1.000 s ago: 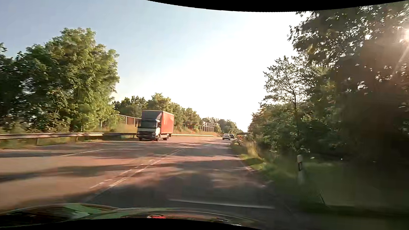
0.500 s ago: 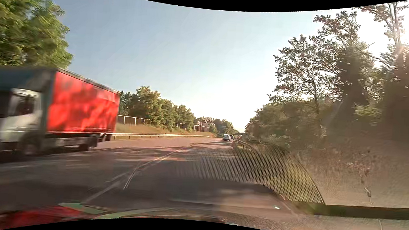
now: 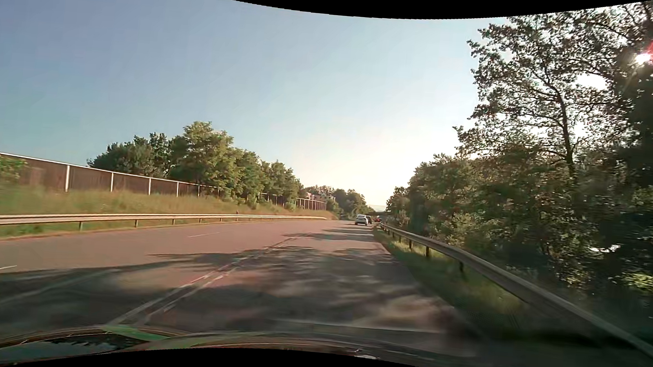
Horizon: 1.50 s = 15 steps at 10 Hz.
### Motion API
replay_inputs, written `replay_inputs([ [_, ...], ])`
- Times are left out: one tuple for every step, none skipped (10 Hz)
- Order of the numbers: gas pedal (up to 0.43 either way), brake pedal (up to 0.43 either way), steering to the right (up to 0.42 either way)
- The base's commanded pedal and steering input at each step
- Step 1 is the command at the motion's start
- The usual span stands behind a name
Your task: Follow the waypoints while adhering to traffic rules and regulations
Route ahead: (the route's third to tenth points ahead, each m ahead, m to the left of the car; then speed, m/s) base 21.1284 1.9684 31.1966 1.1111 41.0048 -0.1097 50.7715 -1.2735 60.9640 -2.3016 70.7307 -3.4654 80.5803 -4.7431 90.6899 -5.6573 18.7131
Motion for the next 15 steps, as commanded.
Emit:
replay_inputs([
  [0.11,0.0,0.011],
  [0.098,0.0,0.012],
  [0.087,0.0,0.012],
  [0.067,0.0,0.013],
  [0.067,0.0,0.012],
  [0.059,0.0,0.012],
  [0.02,0.0,0.012],
  [0.0,0.0,0.012],
  [0.0,0.0,0.012],
  [0.0,0.0,0.012],
  [0.0,0.0,0.012],
  [0.0,0.0,0.012],
  [0.0,0.055,0.012],
  [0.0,0.091,0.012],
  [0.0,0.122,0.012],
])
